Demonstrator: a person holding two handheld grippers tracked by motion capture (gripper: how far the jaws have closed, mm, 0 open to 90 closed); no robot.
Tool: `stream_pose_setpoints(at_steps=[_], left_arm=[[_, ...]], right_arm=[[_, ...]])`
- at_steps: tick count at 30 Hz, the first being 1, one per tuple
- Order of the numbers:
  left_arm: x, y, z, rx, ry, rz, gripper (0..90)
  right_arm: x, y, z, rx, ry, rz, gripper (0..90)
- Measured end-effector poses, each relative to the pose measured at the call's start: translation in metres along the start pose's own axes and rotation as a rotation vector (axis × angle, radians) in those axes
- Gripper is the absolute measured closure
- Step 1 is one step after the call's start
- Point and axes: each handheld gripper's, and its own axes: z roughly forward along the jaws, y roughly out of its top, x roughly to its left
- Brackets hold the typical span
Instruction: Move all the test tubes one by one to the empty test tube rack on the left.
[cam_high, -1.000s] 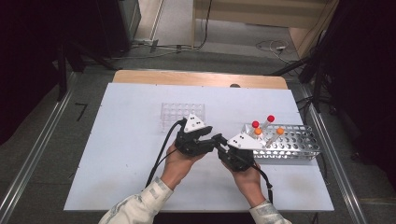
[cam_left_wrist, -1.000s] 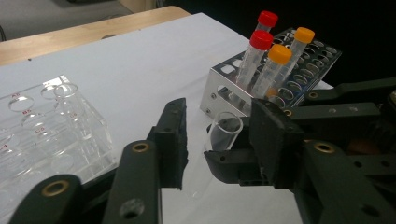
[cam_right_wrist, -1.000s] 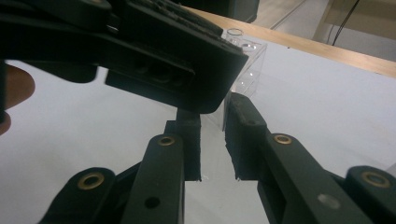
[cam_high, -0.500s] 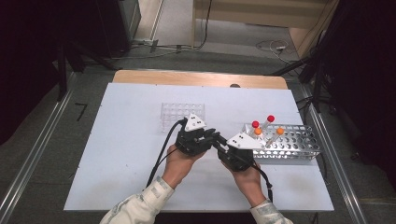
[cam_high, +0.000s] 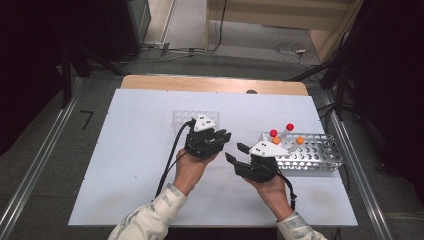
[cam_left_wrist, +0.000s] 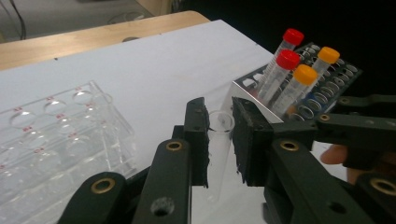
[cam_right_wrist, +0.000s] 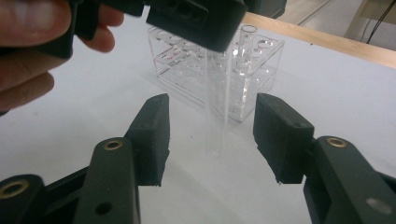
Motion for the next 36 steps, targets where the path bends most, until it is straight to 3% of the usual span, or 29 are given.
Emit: stream_pose_setpoints(at_steps=[7, 16, 24, 30, 36], left_arm=[[0.007, 0.006, -0.006, -0.014, 0.049, -0.017, 76.8], [0.016, 0.021, -0.011, -0.031, 0.094, -0.017, 76.9], [0.034, 0.035, -0.009, -0.037, 0.168, -0.026, 76.9], [0.047, 0.039, -0.006, -0.042, 0.222, -0.031, 76.8], [0.051, 0.044, 0.002, -0.038, 0.248, -0.022, 76.8]], right_arm=[[-0.007, -0.005, -0.020, -0.010, 0.012, -0.009, 40.5], [-0.019, -0.017, -0.049, -0.031, -0.006, 0.004, 39.1], [-0.026, -0.026, -0.069, -0.040, -0.016, 0.023, 37.8], [-0.030, -0.032, -0.077, -0.045, -0.019, 0.027, 37.8], [-0.032, -0.033, -0.079, -0.044, -0.024, 0.038, 37.7]])
